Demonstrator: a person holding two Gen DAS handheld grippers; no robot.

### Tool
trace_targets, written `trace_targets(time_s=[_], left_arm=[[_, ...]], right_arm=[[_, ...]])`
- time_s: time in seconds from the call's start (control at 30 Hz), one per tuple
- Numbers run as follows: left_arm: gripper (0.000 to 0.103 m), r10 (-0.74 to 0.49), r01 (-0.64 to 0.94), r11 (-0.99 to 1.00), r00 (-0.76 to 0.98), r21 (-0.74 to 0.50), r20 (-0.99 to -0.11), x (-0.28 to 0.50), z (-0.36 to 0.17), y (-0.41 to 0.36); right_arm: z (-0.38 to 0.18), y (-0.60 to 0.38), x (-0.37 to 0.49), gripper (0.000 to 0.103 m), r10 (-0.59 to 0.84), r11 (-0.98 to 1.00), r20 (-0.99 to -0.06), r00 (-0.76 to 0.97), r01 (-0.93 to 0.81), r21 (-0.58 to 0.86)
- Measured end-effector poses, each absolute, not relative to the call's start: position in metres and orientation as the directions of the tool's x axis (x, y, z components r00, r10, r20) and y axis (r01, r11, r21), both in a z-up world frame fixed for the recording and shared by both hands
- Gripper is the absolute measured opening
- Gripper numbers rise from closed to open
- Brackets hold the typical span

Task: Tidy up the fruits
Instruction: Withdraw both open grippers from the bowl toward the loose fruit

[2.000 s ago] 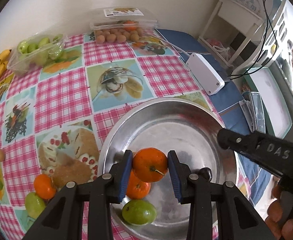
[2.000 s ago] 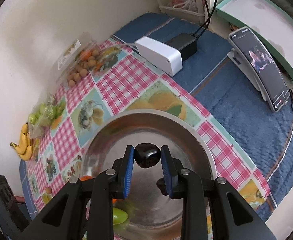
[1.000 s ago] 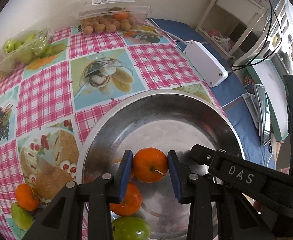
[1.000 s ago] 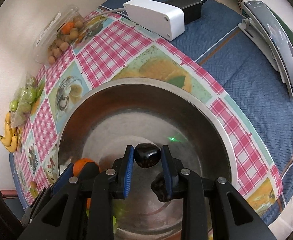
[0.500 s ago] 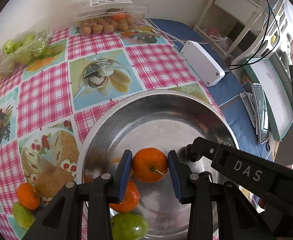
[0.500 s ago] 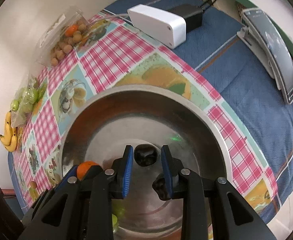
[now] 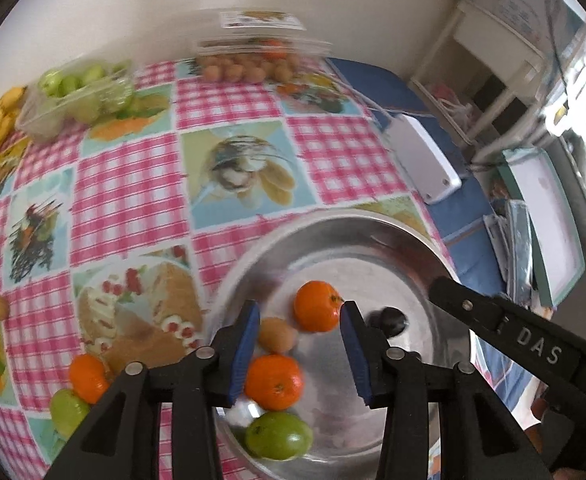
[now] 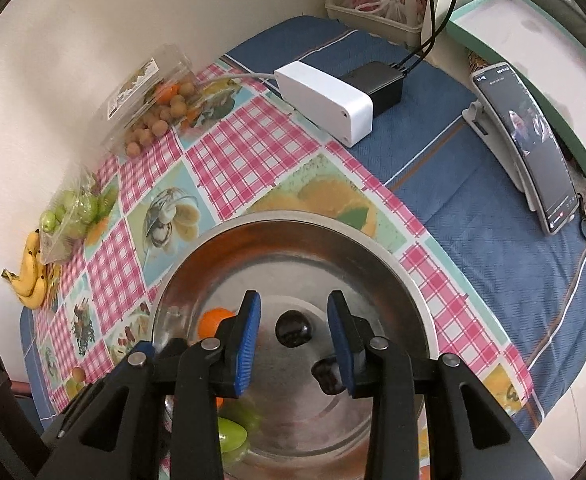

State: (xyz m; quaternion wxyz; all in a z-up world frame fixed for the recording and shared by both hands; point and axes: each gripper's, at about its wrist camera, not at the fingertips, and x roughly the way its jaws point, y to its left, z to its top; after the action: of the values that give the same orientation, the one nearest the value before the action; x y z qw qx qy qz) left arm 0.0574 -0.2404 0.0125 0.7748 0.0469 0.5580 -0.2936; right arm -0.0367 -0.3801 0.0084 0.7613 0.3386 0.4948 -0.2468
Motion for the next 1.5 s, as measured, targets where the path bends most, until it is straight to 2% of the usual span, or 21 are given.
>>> trace_targets(time_s=[0.17, 0.3, 0.53, 0.77, 0.8, 0.83, 0.87, 0.9, 0.93, 1.0, 1.07, 1.23, 1.3, 1.37, 1.4, 1.5], left_arm=[[0.051, -0.333, 0.427, 0.883, 0.272, -0.197, -0.903, 0.075, 0.012, -0.216], [0.056, -0.282, 0.357, 0.919, 0.307, -0.165, -0.909, 0.087, 0.009, -0.194], [0.057, -0.242, 0.275, 0.948, 0.297, -0.16, -0.924, 0.095, -0.004, -0.167], [0.057, -0.231, 0.259, 0.953, 0.283, -0.157, -0.931, 0.091, -0.011, -0.161], [0.06, -0.229, 0.257, 0.954, 0.282, -0.156, -0.932, 0.091, -0.011, -0.161], [0.062, -0.225, 0.254, 0.955, 0.282, -0.154, -0.933, 0.09, -0.012, -0.16], [0.069, -0.221, 0.252, 0.956, 0.282, -0.15, -0.933, 0.091, -0.012, -0.16], [0.075, -0.209, 0.247, 0.959, 0.286, -0.139, -0.935, 0.091, -0.012, -0.159], [0.077, -0.2, 0.243, 0.961, 0.29, -0.13, -0.936, 0.091, -0.012, -0.159], [0.083, -0.178, 0.239, 0.965, 0.296, -0.108, -0.938, 0.092, -0.013, -0.158], [0.085, -0.169, 0.233, 0.967, 0.302, -0.099, -0.938, 0.092, -0.013, -0.157], [0.089, -0.16, 0.221, 0.971, 0.305, -0.093, -0.939, 0.094, -0.014, -0.154], [0.1, -0.156, 0.219, 0.972, 0.309, -0.09, -0.938, 0.094, -0.015, -0.154], [0.103, -0.156, 0.222, 0.971, 0.321, -0.087, -0.934, 0.094, -0.014, -0.153], [0.103, -0.154, 0.226, 0.971, 0.328, -0.081, -0.932, 0.094, -0.014, -0.154], [0.103, -0.132, 0.234, 0.971, 0.347, -0.05, -0.928, 0.093, -0.013, -0.155]], right_arm=[[0.0, -0.38, -0.034, 0.037, -0.043, 0.659, -0.937, 0.348, 0.714, 0.235], [-0.007, -0.376, -0.03, 0.047, -0.038, 0.676, -0.946, 0.322, 0.706, 0.213], [-0.011, -0.362, -0.017, 0.048, -0.03, 0.72, -0.952, 0.304, 0.668, 0.191], [-0.011, -0.354, -0.011, 0.048, -0.03, 0.744, -0.953, 0.301, 0.644, 0.18], [-0.011, -0.353, -0.01, 0.049, -0.03, 0.746, -0.954, 0.299, 0.642, 0.178], [-0.011, -0.353, -0.01, 0.055, -0.03, 0.747, -0.954, 0.297, 0.641, 0.176], [-0.012, -0.353, -0.01, 0.06, -0.034, 0.748, -0.955, 0.295, 0.641, 0.171], [-0.013, -0.353, -0.008, 0.069, -0.039, 0.75, -0.955, 0.294, 0.64, 0.166], [-0.013, -0.353, -0.008, 0.072, -0.044, 0.752, -0.955, 0.292, 0.639, 0.161], [-0.013, -0.353, -0.008, 0.074, -0.044, 0.756, -0.956, 0.289, 0.635, 0.157], [-0.014, -0.353, -0.007, 0.078, -0.042, 0.757, -0.957, 0.286, 0.634, 0.156], [-0.017, -0.353, -0.007, 0.078, -0.041, 0.761, -0.961, 0.273, 0.632, 0.146], [-0.017, -0.353, -0.007, 0.078, -0.041, 0.763, -0.961, 0.272, 0.63, 0.146], [-0.017, -0.352, -0.007, 0.084, -0.048, 0.764, -0.96, 0.276, 0.63, 0.142], [-0.017, -0.351, -0.006, 0.092, -0.054, 0.764, -0.959, 0.279, 0.63, 0.141], [-0.016, -0.351, -0.007, 0.099, -0.068, 0.77, -0.955, 0.287, 0.624, 0.133]])
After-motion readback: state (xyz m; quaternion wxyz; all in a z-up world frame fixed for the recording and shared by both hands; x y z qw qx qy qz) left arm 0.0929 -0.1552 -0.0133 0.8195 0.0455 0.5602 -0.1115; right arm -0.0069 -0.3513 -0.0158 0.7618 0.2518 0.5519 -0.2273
